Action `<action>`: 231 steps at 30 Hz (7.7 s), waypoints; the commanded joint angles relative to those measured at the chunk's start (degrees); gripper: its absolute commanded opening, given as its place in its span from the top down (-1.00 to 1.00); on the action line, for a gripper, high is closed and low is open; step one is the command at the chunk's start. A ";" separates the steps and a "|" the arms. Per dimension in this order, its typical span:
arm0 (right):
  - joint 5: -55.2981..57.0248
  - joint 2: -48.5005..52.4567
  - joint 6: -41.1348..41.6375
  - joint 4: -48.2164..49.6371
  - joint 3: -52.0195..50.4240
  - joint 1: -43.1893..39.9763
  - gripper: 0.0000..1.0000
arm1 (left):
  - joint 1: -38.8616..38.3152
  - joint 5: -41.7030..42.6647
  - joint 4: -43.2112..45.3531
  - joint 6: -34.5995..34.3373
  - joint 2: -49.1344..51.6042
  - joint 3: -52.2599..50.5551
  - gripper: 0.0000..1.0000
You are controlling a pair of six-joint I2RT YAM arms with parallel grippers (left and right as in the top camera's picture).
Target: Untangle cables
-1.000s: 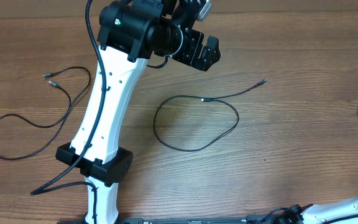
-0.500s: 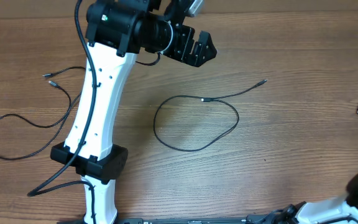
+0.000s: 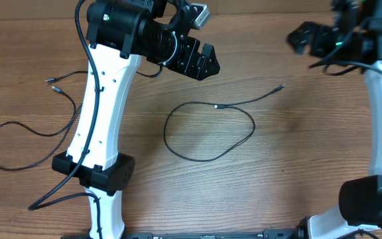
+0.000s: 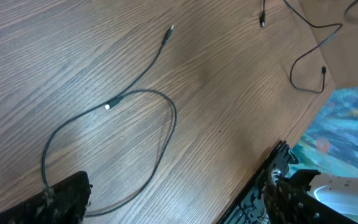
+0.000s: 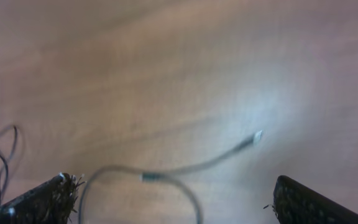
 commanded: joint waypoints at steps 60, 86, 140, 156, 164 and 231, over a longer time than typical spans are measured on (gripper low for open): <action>12.22 -19.56 24.85 15.65 -38.40 23.28 -1.00 | -1.14 -41.51 25.49 -25.16 -52.68 -65.24 -0.75; 10.80 -4.37 46.88 18.51 -44.09 23.71 -1.00 | -1.14 -38.56 27.91 -25.16 -52.52 -65.24 -0.99; -9.29 -4.83 8.79 37.64 -3.61 -11.82 0.93 | -1.14 -35.71 30.08 -24.50 -50.77 -65.26 -0.98; -1.16 -5.05 31.32 20.98 4.85 -50.73 0.91 | -1.16 -31.17 32.85 -24.48 -41.86 -65.26 -0.99; -21.03 -5.05 8.94 25.49 4.85 -48.85 -0.69 | -1.14 -26.49 36.17 -23.54 -37.99 -65.26 -0.99; -8.59 36.79 -82.68 2.14 -2.84 -4.15 0.13 | -1.14 -19.08 44.89 -22.29 -38.03 -65.24 -0.99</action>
